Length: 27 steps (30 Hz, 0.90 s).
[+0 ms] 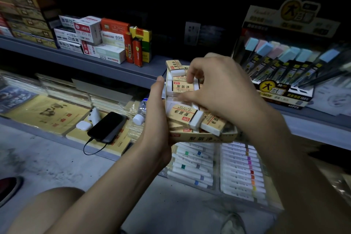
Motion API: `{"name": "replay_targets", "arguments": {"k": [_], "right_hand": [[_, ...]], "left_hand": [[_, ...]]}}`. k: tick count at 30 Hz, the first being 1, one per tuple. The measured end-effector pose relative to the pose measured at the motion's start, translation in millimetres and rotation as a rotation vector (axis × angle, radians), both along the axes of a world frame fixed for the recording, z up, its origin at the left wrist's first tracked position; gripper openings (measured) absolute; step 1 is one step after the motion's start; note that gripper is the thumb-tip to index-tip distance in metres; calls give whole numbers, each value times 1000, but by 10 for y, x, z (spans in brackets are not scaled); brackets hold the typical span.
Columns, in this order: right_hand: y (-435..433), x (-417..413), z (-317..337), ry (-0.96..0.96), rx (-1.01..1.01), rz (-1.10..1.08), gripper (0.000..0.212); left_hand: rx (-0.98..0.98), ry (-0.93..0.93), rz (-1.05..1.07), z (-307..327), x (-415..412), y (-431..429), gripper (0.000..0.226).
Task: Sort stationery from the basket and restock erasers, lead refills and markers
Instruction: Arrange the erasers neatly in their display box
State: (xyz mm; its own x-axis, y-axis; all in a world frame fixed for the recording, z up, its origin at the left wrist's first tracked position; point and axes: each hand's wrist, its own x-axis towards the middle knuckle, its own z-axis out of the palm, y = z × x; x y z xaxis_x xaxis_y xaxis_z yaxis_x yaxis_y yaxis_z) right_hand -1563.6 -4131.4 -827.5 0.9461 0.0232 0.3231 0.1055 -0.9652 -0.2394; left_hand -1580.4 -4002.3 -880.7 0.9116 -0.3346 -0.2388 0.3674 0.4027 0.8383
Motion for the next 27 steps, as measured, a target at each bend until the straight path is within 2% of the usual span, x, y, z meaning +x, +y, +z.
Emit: {"name": "replay_targets", "arguments": {"k": [6,9,10,13,18,27], "right_hand": [[-8,68,28,70,80,-31,39],[-133,-30,173,108,291,10,23],[-198,-71,226,111,304,22,16],[-354,-187,342,198,268,66,5],[-367,-240,286,354,202,43,11],[-322,-193,288,398,94,-27,17]], "left_hand": [[1,15,-15,4,3,22,66],[10,20,-38,-3,4,31,70],[12,20,-43,-5,6,33,70],[16,16,-48,-8,18,35,71],[11,1,-49,-22,32,14,70],[28,-11,-43,-57,47,-4,71]]}}
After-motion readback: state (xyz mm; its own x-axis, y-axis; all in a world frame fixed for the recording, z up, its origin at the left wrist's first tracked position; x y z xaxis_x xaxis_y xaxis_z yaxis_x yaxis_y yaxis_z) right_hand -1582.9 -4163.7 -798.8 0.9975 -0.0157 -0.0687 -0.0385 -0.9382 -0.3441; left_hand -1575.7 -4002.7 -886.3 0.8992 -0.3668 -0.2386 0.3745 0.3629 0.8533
